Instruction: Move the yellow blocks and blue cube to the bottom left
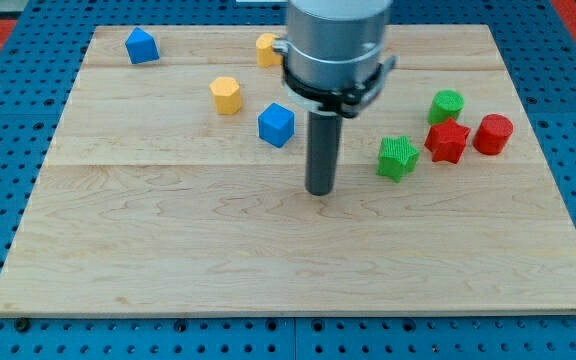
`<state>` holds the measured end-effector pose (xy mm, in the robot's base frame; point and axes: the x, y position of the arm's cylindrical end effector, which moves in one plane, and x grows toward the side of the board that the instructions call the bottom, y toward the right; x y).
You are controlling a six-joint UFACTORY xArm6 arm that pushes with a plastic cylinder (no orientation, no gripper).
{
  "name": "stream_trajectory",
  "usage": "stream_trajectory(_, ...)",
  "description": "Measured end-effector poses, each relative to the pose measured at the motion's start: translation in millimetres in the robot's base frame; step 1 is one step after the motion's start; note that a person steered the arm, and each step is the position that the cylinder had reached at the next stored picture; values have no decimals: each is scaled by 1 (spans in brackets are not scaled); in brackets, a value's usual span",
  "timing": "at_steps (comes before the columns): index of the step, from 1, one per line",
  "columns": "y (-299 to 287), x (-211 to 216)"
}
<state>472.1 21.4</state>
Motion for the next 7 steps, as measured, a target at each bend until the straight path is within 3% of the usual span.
stream_trajectory(3,-19,-105)
stream_trajectory(4,-84,-122)
stream_trajectory(6,-100,-169)
stream_trajectory(7,-140,-100)
